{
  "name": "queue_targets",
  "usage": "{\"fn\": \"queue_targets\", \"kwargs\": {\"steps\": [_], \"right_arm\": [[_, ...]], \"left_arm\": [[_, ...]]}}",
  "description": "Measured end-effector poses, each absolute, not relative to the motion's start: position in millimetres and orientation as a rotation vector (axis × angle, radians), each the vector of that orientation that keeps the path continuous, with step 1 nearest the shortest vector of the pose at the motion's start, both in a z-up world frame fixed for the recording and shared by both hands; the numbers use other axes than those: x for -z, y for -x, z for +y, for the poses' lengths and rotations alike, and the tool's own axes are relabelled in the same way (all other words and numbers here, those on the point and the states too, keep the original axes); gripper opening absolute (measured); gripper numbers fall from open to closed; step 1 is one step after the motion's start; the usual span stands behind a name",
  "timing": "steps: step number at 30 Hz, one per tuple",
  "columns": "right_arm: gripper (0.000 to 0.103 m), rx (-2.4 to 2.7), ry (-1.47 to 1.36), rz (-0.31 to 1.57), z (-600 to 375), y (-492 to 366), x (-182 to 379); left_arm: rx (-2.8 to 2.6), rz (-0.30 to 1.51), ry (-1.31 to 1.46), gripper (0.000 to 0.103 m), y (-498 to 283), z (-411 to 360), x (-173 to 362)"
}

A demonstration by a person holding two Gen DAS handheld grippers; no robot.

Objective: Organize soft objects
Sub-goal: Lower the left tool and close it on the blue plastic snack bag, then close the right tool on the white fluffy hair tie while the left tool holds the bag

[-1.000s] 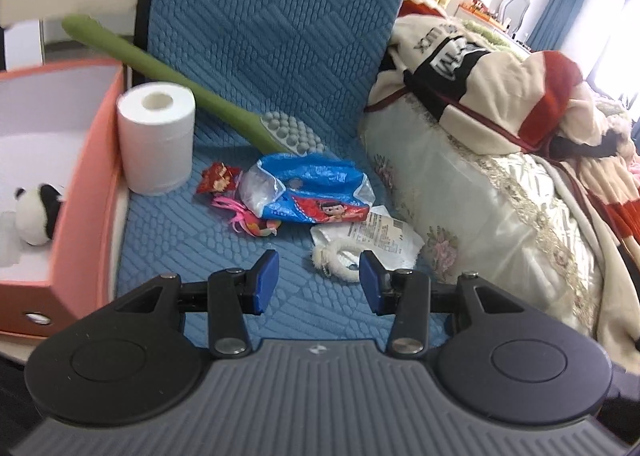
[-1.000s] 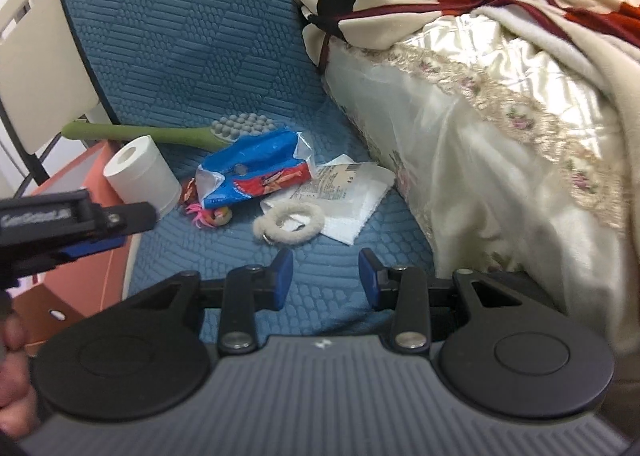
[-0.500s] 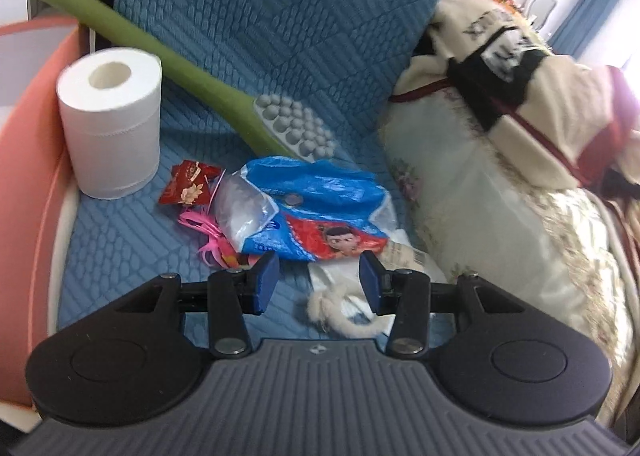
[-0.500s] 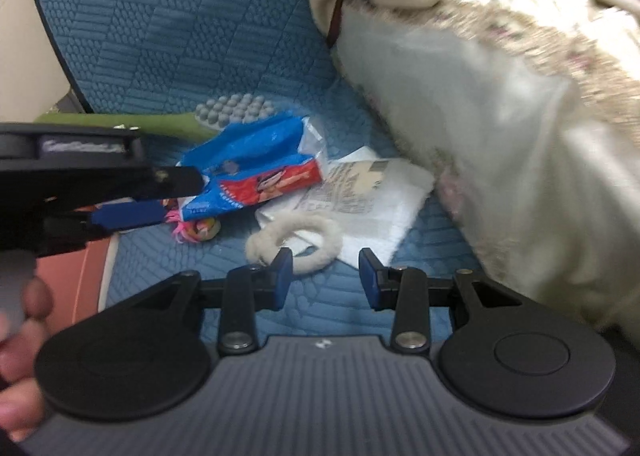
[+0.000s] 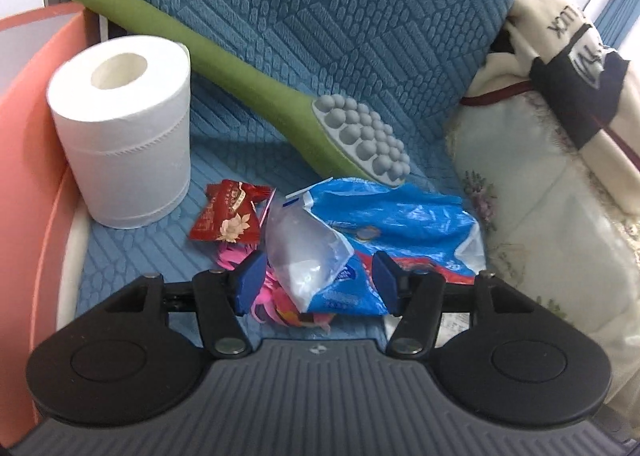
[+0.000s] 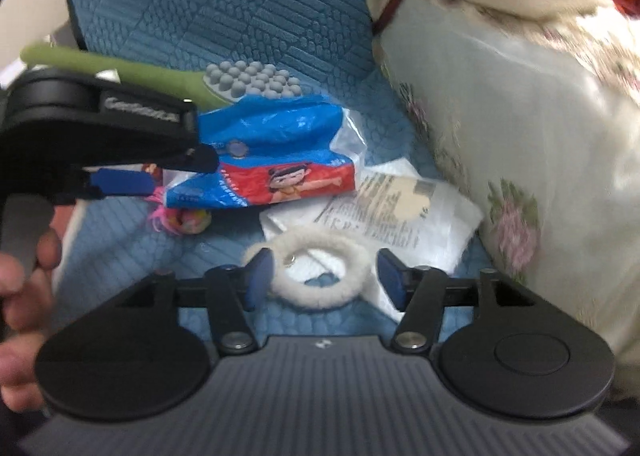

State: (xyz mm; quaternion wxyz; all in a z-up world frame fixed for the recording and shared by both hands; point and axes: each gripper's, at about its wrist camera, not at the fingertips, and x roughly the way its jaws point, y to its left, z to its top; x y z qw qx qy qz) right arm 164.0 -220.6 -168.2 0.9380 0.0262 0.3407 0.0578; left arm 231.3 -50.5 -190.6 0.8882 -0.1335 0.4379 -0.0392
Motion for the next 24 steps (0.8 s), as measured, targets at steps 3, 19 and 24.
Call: {"fn": "queue_targets", "kwargs": {"steps": [3,19,24], "right_arm": [[0.083,-0.147,-0.034,0.703,-217,-169,172],[0.040,-0.118,0.018,0.727,-212,-176,182],[0.030,-0.129,-0.029,0.728,-215,-171,180]], "left_arm": [[0.086,0.916,0.267,0.065,-238,-51,201],[0.117,0.898,0.236,0.042,-239,-58,218],[0.119,0.879,0.238,0.034,-233,-58,208]]}}
